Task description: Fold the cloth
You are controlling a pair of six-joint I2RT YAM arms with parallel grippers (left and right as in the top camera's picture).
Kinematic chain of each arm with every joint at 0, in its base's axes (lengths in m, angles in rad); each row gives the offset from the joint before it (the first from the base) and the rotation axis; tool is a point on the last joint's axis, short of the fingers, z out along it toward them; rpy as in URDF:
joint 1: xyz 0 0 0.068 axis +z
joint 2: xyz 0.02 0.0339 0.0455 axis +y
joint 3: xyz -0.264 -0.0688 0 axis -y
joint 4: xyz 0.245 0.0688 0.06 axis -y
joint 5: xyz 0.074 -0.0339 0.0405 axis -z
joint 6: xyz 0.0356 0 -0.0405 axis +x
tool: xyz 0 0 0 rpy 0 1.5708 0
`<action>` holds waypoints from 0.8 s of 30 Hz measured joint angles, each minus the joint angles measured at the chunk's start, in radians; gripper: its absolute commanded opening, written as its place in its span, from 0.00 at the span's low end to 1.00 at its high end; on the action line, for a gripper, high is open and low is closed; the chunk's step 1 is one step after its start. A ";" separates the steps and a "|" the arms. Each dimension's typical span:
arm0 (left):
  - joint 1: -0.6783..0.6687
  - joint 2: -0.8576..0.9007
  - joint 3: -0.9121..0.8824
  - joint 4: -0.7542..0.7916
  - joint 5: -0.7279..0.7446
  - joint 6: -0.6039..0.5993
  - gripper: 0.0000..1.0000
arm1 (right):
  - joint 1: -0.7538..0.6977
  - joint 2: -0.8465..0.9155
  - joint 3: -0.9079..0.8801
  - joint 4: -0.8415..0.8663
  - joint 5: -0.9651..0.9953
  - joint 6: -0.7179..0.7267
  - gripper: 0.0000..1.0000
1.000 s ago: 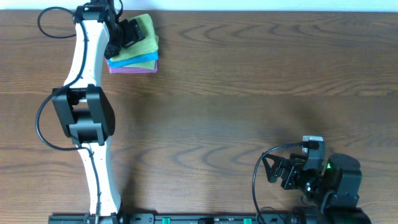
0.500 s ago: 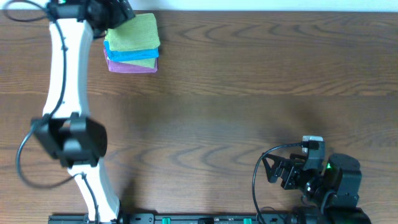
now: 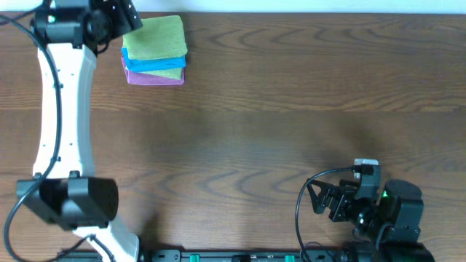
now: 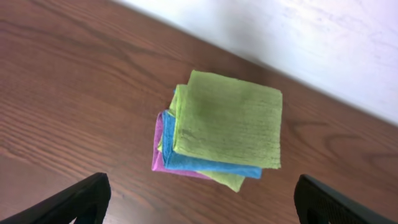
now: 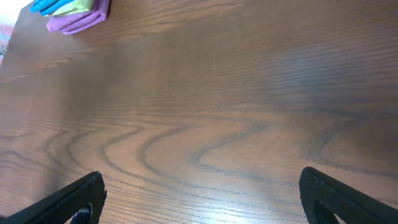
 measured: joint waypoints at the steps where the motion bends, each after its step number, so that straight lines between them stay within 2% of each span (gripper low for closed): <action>1: 0.000 -0.024 -0.045 0.022 -0.003 0.001 0.95 | 0.000 0.000 0.000 0.000 0.000 0.000 0.99; 11: -0.003 -0.413 -0.613 0.340 -0.039 0.008 0.96 | 0.000 -0.001 0.000 0.000 0.000 0.000 0.99; 19: -0.003 -0.822 -1.059 0.454 -0.098 0.025 0.96 | 0.000 -0.001 0.000 -0.001 0.000 0.002 0.99; 24: -0.003 -1.087 -1.321 0.461 -0.126 0.027 0.95 | 0.000 -0.001 -0.002 0.000 0.000 0.003 0.99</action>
